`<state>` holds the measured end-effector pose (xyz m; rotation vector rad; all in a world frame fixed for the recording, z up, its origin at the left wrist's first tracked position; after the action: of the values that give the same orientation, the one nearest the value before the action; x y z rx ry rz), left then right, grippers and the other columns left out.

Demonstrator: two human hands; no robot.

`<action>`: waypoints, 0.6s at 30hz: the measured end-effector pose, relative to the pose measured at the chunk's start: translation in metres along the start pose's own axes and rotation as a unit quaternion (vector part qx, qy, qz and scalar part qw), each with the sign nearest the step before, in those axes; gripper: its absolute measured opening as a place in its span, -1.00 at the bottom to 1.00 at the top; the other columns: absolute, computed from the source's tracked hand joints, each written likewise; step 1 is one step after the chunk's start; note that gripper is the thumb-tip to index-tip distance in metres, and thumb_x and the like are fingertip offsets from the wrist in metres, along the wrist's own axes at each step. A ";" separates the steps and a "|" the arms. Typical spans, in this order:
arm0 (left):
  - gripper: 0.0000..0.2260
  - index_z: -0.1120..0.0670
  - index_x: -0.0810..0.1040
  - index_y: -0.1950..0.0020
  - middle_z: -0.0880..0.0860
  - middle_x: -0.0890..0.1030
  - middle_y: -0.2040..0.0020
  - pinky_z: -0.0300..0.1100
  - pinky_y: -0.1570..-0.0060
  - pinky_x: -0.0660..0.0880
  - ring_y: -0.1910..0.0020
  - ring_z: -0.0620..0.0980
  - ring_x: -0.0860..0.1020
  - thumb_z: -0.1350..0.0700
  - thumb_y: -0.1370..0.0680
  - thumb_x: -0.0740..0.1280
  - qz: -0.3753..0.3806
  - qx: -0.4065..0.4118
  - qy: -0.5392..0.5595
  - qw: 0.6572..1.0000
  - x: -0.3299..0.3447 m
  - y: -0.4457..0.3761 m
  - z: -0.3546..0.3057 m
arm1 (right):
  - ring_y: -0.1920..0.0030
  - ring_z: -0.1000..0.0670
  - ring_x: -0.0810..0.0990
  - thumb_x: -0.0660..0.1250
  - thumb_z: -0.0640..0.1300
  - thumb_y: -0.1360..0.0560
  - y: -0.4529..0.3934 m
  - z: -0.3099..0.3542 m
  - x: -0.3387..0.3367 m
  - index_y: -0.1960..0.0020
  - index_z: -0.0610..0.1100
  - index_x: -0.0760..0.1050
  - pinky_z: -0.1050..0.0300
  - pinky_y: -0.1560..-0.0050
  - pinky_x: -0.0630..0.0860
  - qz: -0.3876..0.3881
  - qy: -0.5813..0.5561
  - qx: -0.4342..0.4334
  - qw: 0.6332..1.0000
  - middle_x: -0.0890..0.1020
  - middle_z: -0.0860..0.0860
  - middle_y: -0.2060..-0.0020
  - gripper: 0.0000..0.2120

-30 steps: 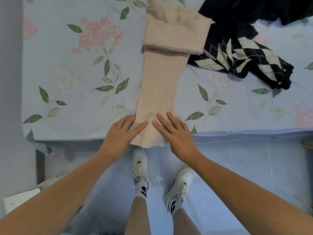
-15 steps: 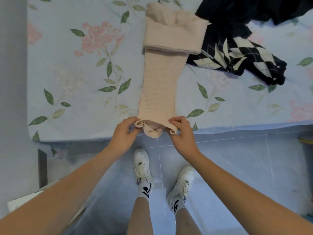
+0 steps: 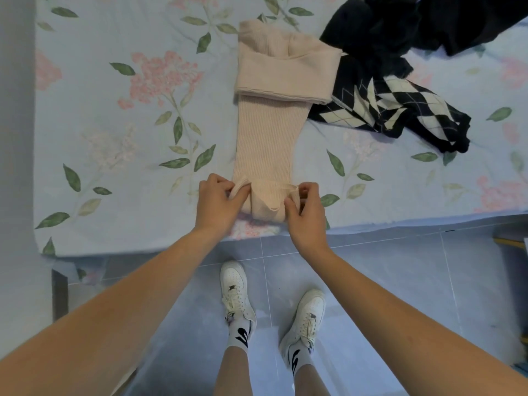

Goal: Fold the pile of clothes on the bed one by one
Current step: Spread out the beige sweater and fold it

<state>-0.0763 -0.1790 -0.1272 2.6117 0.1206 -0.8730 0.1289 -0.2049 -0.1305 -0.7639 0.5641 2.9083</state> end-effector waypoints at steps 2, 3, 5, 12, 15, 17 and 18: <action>-0.54 0.01 0.37 0.44 -0.09 0.40 0.38 -0.29 0.36 0.23 0.32 -0.12 0.38 -0.06 -0.60 0.43 0.009 -0.005 0.001 1.000 0.000 -0.004 0.002 | -0.10 0.04 0.58 0.39 -0.06 -0.60 0.005 -0.002 -0.002 -0.23 0.02 0.34 0.01 -0.04 0.60 0.007 -0.022 -0.026 0.999 0.53 0.04 -0.12 -0.71; -0.48 0.00 0.28 0.48 -0.15 0.30 0.51 -0.31 0.46 0.16 0.46 -0.16 0.31 -0.03 -0.61 0.43 0.017 -0.013 0.004 1.000 0.001 -0.006 0.002 | -0.14 0.06 0.56 0.42 -0.06 -0.58 0.008 -0.001 -0.003 -0.26 0.01 0.34 0.08 -0.07 0.59 0.018 -0.016 -0.049 0.999 0.50 0.04 -0.16 -0.66; -0.44 0.00 0.23 0.50 -0.13 0.20 0.59 -0.28 0.54 0.14 0.59 -0.13 0.24 0.01 -0.62 0.42 0.036 -0.032 0.012 0.999 0.002 -0.008 0.002 | -0.20 0.10 0.51 0.50 -0.13 -0.52 0.012 -0.001 -0.004 -0.35 -0.02 0.39 0.24 -0.13 0.53 0.048 0.009 -0.104 0.993 0.42 0.02 -0.23 -0.54; -0.54 0.12 0.42 0.40 0.05 0.47 0.35 -0.30 0.39 0.27 0.37 -0.08 0.41 -0.04 -0.63 0.39 0.041 0.002 0.009 0.999 -0.002 -0.012 0.003 | -0.18 -0.03 0.52 0.53 -0.05 -0.51 0.003 -0.004 -0.004 -0.19 -0.01 0.56 0.17 -0.07 0.55 0.091 0.102 -0.175 0.975 0.40 0.01 -0.30 -0.71; -0.56 0.05 0.39 0.39 -0.01 0.43 0.36 -0.30 0.35 0.23 0.36 -0.07 0.36 -0.04 -0.65 0.37 0.046 0.028 0.038 0.998 -0.005 -0.013 0.000 | 0.17 0.00 0.48 0.48 -0.06 -0.53 -0.007 -0.008 -0.006 0.07 -0.06 0.49 0.03 0.20 0.45 0.086 0.072 -0.110 0.988 0.50 0.06 0.14 -0.82; -0.51 0.10 0.30 0.39 0.00 0.32 0.44 -0.24 0.40 0.16 0.42 -0.10 0.25 -0.06 -0.66 0.35 0.035 0.024 0.056 0.998 -0.006 -0.013 -0.002 | 0.31 0.05 0.42 0.43 -0.04 -0.56 -0.016 -0.008 -0.010 0.14 -0.02 0.43 0.03 0.28 0.39 0.078 0.035 -0.043 0.995 0.48 0.09 0.31 -0.80; -0.51 0.09 0.27 0.38 -0.01 0.29 0.45 -0.23 0.41 0.13 0.43 -0.10 0.22 -0.07 -0.66 0.34 0.026 0.020 0.052 0.998 -0.005 -0.014 -0.003 | 0.35 0.08 0.40 0.41 -0.02 -0.58 -0.021 -0.007 -0.012 0.15 -0.02 0.42 0.05 0.29 0.38 0.068 0.031 -0.020 0.997 0.47 0.10 0.36 -0.78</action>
<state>-0.0817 -0.1648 -0.1264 2.6845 0.0630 -0.7274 0.1460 -0.1881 -0.1371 -0.8552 0.5860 3.0383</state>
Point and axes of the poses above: each hand's wrist, its own y-axis away from the middle knuckle, its own x-axis out of the palm, z = x × y, the point moved 3 cm from there along -y, towards the middle knuckle
